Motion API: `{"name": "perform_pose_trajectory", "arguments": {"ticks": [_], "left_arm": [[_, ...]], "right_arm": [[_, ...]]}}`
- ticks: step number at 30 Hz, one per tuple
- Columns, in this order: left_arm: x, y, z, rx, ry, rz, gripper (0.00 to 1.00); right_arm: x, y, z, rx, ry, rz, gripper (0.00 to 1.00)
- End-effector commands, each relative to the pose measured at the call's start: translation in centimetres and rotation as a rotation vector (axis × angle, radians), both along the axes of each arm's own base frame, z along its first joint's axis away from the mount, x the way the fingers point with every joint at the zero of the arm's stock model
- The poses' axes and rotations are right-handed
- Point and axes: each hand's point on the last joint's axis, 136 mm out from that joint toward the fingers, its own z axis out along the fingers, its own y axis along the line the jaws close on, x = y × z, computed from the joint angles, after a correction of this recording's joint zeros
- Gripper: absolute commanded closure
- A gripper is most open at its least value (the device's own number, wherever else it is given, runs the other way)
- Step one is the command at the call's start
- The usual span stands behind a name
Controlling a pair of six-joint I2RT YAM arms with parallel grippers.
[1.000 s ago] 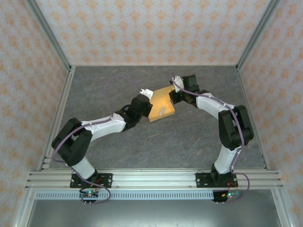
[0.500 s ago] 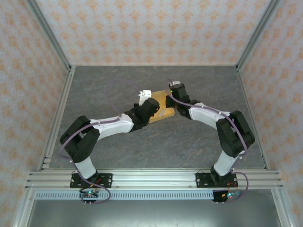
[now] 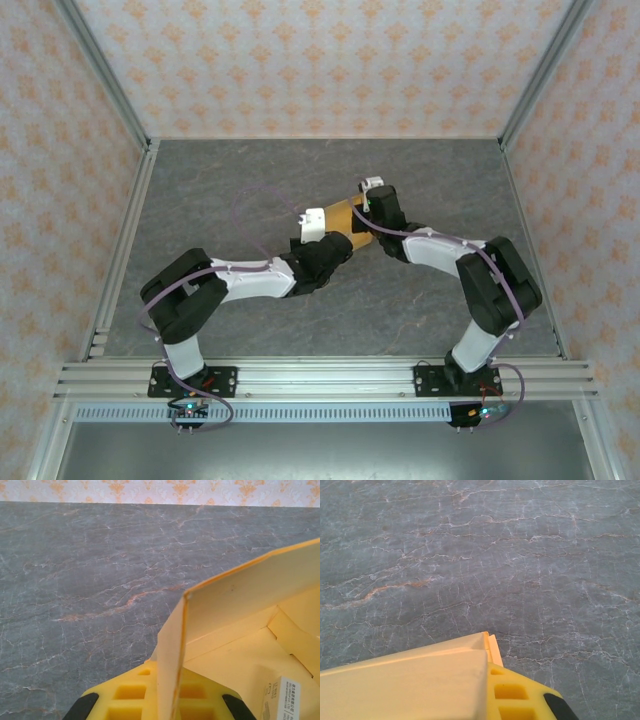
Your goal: Fold the paper box
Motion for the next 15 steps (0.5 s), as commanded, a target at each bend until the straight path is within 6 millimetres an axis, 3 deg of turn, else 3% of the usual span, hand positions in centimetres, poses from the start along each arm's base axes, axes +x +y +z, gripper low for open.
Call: {"name": "perform_pose_trajectory", "arguments": {"ticks": [1,6,15], "left_arm": [[0.1,0.1,0.3,-0.032,-0.019,0.056,1.0],[0.6,0.1,0.2,-0.112,-0.007,0.093,1.0],[2.5,2.6,1.5,-0.149,-0.053,0.225,1.0]], "right_arm": [[-0.8,-0.1,-2.6,-0.08,0.112,0.059,1.0],[-0.7,-0.8,-2.0,-0.089,0.144,0.019,1.0],[-1.4,-0.8,-0.2,0.026,0.159,-0.135,1.0]]}}
